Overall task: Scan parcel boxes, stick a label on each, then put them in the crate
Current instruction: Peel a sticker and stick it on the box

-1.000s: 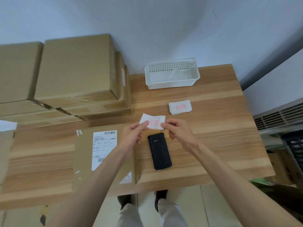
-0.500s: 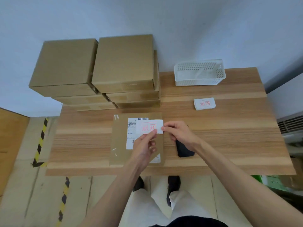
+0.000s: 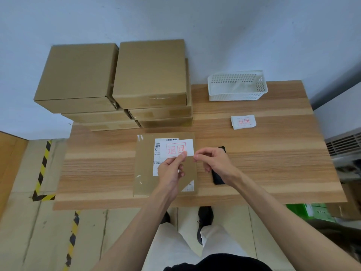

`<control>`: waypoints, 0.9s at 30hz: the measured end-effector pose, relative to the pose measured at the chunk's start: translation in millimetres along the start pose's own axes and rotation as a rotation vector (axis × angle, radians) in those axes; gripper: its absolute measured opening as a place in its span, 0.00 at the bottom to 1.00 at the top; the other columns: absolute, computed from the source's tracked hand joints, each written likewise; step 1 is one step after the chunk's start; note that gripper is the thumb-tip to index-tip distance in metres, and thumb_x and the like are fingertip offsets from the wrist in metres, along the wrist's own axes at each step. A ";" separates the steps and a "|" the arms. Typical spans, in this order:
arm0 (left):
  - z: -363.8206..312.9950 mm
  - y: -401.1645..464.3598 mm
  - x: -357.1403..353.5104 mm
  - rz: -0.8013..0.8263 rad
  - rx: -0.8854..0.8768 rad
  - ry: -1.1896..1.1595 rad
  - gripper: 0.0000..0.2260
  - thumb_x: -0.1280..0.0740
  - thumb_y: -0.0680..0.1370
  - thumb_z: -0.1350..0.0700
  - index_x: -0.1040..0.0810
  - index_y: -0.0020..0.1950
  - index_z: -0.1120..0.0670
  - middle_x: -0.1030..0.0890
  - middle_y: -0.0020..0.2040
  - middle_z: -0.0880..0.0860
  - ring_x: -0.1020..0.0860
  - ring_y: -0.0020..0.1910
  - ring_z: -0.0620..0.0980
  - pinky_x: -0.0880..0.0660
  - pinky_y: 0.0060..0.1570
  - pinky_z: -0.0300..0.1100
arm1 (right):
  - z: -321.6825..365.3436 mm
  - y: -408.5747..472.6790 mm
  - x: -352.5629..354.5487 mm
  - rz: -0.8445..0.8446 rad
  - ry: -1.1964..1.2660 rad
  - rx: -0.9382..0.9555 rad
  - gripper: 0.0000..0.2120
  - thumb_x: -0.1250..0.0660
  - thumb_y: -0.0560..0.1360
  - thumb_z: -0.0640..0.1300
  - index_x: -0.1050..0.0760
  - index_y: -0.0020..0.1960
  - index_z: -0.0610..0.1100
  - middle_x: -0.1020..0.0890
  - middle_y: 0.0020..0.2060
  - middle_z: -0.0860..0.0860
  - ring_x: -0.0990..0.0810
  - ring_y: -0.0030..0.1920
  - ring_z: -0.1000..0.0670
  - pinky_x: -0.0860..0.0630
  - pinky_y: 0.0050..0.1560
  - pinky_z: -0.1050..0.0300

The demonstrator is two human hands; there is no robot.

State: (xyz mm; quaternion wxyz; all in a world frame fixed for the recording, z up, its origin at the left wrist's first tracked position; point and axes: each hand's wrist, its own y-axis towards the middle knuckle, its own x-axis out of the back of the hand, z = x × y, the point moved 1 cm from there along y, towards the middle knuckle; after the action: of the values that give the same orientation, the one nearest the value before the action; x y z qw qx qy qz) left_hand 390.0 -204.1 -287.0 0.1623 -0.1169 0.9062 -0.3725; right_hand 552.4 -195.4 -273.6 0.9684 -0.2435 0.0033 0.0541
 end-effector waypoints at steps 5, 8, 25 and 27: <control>3.1 1.8 0.5 0.018 0.000 0.008 0.04 0.23 0.74 0.58 0.14 0.47 0.57 0.18 0.40 0.50 0.30 0.32 0.45 0.33 0.31 0.39 | -0.2 -0.5 2.9 -0.032 0.000 0.004 0.03 0.29 0.77 0.37 0.17 0.46 0.39 0.15 0.39 0.44 0.31 0.27 0.52 0.30 0.29 0.59; 4.3 3.2 -1.0 0.015 0.003 0.014 0.05 0.23 0.74 0.58 0.14 0.47 0.58 0.18 0.40 0.51 0.30 0.32 0.45 0.33 0.30 0.39 | -0.3 -0.9 3.9 -0.032 -0.009 0.007 0.04 0.30 0.78 0.36 0.17 0.48 0.36 0.15 0.40 0.44 0.32 0.28 0.51 0.30 0.29 0.59; -16.7 -5.6 2.8 -0.047 -0.779 0.836 0.10 0.26 0.77 0.54 0.26 0.52 0.50 0.27 0.49 0.45 0.28 0.48 0.46 0.28 0.46 0.41 | 2.4 0.9 4.5 -0.054 -0.020 0.055 0.05 0.32 0.78 0.35 0.17 0.46 0.37 0.17 0.38 0.41 0.32 0.27 0.52 0.30 0.29 0.57; -17.9 -3.1 0.4 -0.017 -0.919 0.911 0.05 0.26 0.77 0.55 0.21 0.49 0.53 0.27 0.48 0.48 0.26 0.49 0.48 0.28 0.46 0.41 | 3.3 0.0 5.0 -0.056 -0.031 0.069 0.05 0.31 0.78 0.36 0.17 0.46 0.37 0.17 0.39 0.39 0.31 0.27 0.53 0.29 0.29 0.58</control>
State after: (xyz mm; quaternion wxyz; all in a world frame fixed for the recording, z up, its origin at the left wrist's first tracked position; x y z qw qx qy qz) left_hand 383.1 -195.0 -272.9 -0.3081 -0.0118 0.9504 0.0399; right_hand 557.4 -193.3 -270.9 0.9773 -0.2090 -0.0167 0.0308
